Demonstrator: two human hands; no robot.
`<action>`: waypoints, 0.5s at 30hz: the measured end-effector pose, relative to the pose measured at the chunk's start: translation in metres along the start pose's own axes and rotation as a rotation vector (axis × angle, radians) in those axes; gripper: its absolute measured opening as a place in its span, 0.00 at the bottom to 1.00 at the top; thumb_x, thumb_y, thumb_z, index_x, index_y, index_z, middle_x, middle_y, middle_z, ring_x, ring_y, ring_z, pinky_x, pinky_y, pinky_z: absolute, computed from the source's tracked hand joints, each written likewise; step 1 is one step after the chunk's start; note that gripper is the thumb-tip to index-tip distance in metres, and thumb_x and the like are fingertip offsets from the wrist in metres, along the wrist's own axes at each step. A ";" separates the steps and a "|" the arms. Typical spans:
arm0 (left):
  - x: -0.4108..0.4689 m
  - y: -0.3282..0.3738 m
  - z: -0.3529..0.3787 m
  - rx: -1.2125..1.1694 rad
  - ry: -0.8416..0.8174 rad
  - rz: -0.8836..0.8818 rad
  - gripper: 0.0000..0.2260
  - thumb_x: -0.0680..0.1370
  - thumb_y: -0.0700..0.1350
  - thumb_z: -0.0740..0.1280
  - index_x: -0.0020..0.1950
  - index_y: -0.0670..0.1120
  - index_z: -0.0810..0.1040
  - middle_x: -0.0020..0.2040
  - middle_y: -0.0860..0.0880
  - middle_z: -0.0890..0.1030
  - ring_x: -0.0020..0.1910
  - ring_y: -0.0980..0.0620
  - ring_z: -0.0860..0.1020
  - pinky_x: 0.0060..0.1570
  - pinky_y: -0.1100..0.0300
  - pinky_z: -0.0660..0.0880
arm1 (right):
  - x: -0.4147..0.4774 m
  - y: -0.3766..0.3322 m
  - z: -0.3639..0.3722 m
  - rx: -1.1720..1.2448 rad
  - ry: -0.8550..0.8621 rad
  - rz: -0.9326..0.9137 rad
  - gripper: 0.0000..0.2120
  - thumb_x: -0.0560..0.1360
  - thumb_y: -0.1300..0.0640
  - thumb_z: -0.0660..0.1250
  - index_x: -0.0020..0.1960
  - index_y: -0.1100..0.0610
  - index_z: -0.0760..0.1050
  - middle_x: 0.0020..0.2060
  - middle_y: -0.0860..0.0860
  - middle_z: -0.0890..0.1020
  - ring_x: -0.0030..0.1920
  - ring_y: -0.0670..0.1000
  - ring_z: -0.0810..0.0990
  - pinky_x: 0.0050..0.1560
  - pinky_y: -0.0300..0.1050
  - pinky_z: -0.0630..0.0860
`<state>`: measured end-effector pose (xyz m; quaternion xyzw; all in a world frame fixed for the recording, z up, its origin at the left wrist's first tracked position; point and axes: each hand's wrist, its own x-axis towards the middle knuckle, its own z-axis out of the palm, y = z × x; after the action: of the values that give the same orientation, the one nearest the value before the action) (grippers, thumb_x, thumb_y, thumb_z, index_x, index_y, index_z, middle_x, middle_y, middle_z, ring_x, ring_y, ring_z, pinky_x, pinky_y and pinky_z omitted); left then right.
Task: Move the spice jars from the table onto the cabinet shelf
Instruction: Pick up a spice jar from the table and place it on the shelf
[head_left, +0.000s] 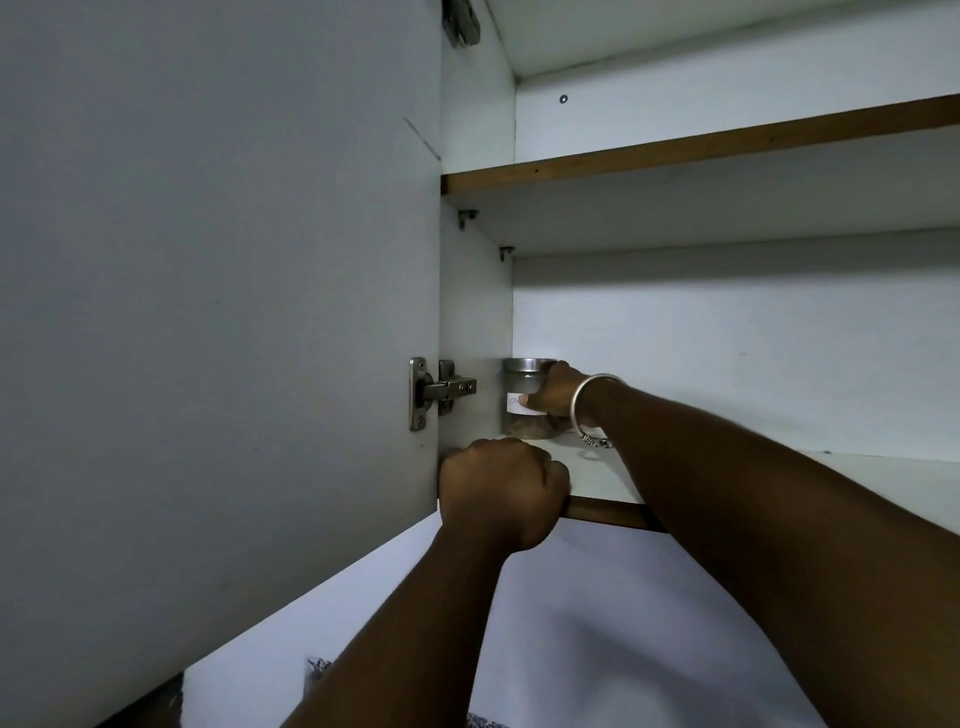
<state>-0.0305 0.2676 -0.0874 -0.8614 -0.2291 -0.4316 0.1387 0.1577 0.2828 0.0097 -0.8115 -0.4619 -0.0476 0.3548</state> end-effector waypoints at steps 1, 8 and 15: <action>0.000 0.000 0.000 -0.007 -0.002 -0.003 0.22 0.78 0.57 0.48 0.40 0.47 0.77 0.38 0.49 0.79 0.37 0.49 0.74 0.35 0.58 0.60 | -0.001 0.001 0.001 0.010 0.008 -0.009 0.27 0.75 0.50 0.76 0.69 0.59 0.73 0.58 0.55 0.82 0.50 0.53 0.78 0.52 0.43 0.71; -0.001 -0.001 -0.003 -0.044 0.016 -0.010 0.22 0.77 0.58 0.49 0.39 0.47 0.77 0.36 0.49 0.78 0.35 0.50 0.73 0.31 0.59 0.55 | -0.028 -0.003 -0.009 0.014 -0.104 0.055 0.18 0.77 0.52 0.74 0.62 0.60 0.77 0.53 0.55 0.81 0.55 0.56 0.80 0.61 0.48 0.78; -0.001 0.002 -0.008 -0.085 -0.055 -0.042 0.24 0.76 0.58 0.49 0.40 0.47 0.80 0.39 0.48 0.82 0.40 0.46 0.79 0.37 0.58 0.64 | -0.110 -0.010 -0.060 0.015 -0.327 0.240 0.04 0.79 0.64 0.70 0.48 0.61 0.75 0.54 0.60 0.80 0.51 0.55 0.80 0.58 0.48 0.80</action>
<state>-0.0358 0.2618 -0.0837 -0.8731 -0.2324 -0.4197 0.0868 0.1024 0.1701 0.0154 -0.8550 -0.4139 0.1307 0.2841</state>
